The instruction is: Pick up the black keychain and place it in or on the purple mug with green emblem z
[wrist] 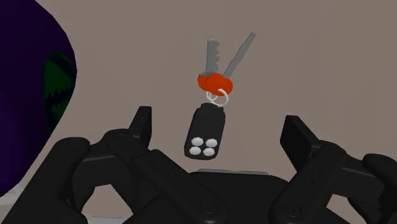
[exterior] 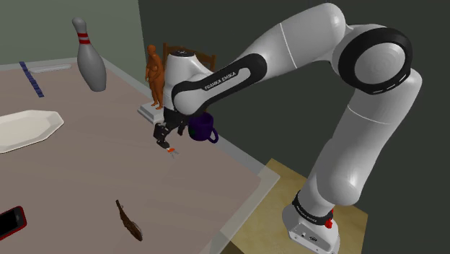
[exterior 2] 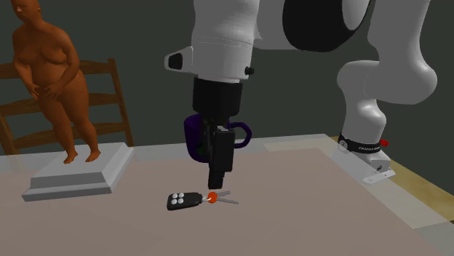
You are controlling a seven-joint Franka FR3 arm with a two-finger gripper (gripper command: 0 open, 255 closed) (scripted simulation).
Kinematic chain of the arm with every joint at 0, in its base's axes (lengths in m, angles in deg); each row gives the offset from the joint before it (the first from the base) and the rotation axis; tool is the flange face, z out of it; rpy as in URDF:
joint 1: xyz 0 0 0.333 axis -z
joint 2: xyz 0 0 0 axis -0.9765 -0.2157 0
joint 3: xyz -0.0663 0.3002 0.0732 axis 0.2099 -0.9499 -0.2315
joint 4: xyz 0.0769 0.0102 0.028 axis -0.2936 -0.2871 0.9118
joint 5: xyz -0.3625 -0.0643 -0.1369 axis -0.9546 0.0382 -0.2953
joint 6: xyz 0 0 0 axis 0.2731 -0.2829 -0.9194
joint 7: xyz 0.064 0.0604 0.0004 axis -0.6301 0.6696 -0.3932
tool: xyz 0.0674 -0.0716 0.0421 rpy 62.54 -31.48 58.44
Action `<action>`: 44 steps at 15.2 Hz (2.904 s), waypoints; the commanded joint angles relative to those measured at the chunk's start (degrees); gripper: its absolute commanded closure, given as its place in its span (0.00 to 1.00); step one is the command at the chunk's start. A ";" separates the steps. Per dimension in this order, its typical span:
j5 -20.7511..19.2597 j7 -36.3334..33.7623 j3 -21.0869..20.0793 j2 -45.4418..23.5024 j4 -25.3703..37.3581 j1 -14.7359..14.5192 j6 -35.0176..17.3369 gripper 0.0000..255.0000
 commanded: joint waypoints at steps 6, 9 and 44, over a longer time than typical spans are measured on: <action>-1.50 -1.05 0.07 -4.52 -0.13 -0.37 -4.51 0.00; -1.83 -1.28 0.14 -5.46 -0.25 -0.46 -5.55 0.00; 0.42 0.02 -0.12 1.95 6.35 -0.04 8.29 1.00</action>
